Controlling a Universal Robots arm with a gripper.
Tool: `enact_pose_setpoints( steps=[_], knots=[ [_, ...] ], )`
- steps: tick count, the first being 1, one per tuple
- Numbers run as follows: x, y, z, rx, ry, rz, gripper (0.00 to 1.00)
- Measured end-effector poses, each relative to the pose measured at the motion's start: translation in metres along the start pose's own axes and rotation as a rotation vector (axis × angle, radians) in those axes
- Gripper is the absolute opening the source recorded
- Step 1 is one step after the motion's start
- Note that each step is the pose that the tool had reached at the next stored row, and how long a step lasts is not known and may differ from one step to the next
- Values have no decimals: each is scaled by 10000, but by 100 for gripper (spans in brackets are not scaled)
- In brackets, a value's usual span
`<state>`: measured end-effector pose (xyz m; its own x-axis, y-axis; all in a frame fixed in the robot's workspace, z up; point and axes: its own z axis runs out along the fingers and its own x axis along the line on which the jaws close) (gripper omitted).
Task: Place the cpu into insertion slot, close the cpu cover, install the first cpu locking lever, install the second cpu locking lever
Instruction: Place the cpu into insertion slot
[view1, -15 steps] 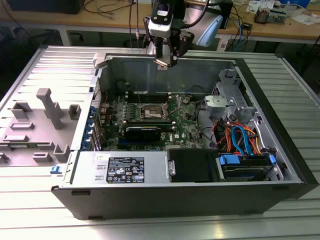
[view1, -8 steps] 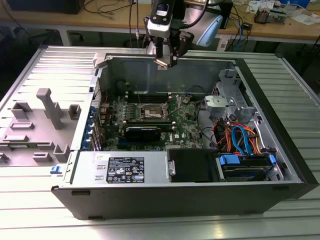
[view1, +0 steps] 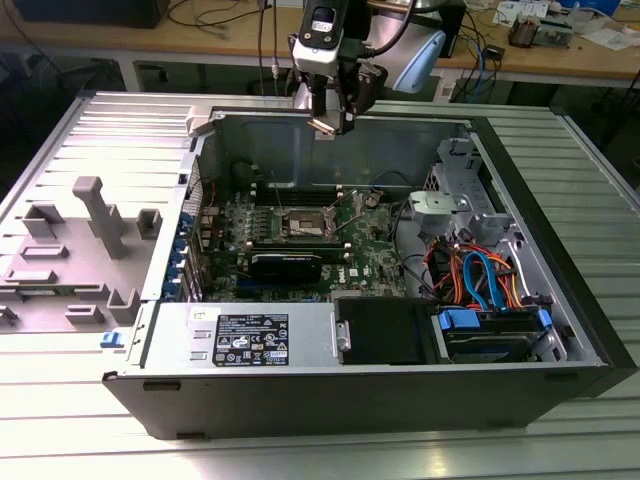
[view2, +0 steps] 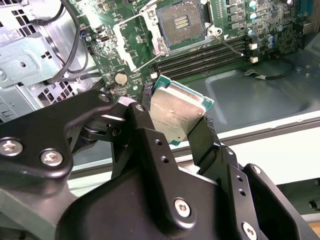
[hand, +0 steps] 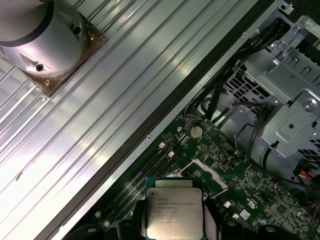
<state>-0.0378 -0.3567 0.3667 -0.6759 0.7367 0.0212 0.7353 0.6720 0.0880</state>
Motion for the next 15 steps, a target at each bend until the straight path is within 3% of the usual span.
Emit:
enact_pose_setpoints(
  steps=[15],
  knots=[
    [0,-1,6,-3,-25,328,54]
  ],
)
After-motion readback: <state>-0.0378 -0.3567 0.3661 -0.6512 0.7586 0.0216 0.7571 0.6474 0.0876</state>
